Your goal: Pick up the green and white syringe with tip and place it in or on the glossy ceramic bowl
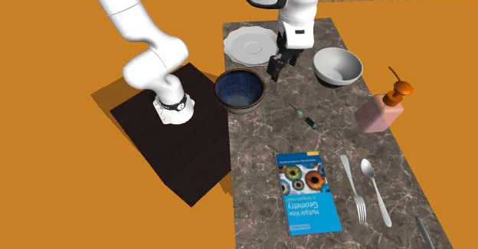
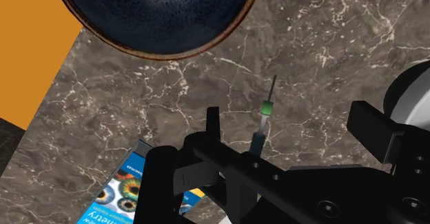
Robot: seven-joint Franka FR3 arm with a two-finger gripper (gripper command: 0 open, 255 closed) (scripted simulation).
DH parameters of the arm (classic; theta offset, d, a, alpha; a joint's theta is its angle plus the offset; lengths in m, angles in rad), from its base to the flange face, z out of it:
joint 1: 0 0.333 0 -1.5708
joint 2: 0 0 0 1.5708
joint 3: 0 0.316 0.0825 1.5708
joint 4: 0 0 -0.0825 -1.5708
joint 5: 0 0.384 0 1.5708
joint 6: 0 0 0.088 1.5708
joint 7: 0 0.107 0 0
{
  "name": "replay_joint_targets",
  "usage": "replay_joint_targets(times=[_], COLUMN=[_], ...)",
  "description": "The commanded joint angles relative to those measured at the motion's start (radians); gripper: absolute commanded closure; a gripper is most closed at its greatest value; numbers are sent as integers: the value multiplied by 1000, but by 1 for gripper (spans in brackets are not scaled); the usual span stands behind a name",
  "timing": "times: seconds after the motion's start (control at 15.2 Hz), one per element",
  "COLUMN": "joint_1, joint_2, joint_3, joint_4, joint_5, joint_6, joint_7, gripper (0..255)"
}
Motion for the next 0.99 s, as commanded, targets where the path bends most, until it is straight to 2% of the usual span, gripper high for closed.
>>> replay_joint_targets(times=[0.0,0.2,0.66,0.92], joint_1=[1,4,7,7], joint_2=[61,149,167,169], joint_3=[44,101,112,113], joint_4=[35,89,11,5], joint_5=[-18,-54,-58,-58], joint_6=[22,48,143,151], joint_7=[55,132,136,137], gripper=[0,0,0,0])
